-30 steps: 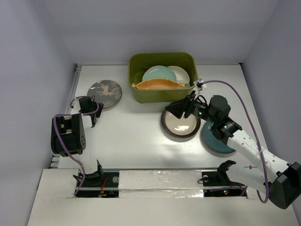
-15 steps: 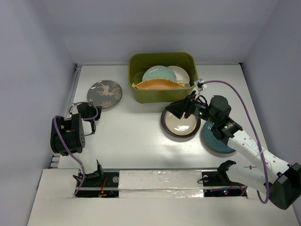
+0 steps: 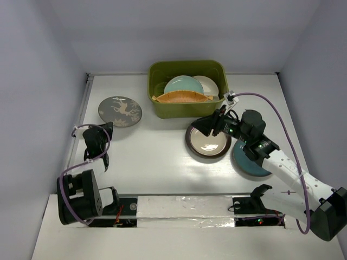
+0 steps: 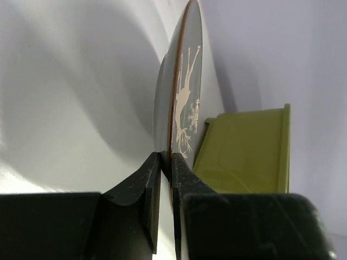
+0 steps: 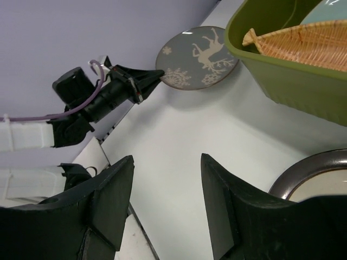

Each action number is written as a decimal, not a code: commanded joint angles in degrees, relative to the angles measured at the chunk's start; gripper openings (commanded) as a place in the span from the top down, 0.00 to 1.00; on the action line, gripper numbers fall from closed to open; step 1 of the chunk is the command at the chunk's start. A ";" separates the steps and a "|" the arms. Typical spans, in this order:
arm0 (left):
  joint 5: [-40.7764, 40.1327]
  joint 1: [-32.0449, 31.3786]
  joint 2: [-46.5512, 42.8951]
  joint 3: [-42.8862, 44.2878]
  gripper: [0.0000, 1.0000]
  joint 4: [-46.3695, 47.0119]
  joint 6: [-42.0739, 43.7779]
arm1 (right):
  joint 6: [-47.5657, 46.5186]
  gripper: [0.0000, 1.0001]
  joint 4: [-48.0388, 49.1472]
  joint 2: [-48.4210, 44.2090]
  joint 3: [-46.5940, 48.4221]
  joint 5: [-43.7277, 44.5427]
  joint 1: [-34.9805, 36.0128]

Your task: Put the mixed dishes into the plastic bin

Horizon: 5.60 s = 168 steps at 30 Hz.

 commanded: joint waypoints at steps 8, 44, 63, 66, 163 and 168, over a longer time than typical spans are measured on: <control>3.06 4.51 -16.15 0.31 1.00 4.40 -3.43 | -2.30 0.42 -1.11 -1.25 1.16 3.29 0.43; 15.10 -25.81 12.47 46.19 1.00 8.08 0.88 | -3.53 0.43 -5.77 -4.15 2.22 12.52 0.43; 17.65 -27.48 38.14 65.78 1.00 8.26 -1.06 | -3.97 0.43 -5.95 -2.66 1.78 13.84 0.43; 19.06 -27.48 41.83 67.81 1.00 7.03 0.00 | -4.24 0.43 -5.95 -2.13 1.87 14.37 0.43; 1.05 -54.64 36.66 22.03 1.00 8.00 17.49 | 0.42 0.65 -0.41 -7.22 -5.69 27.55 0.43; 0.60 -54.11 32.01 18.34 1.00 8.61 17.05 | 0.42 0.65 -0.67 -8.10 -5.87 27.64 0.43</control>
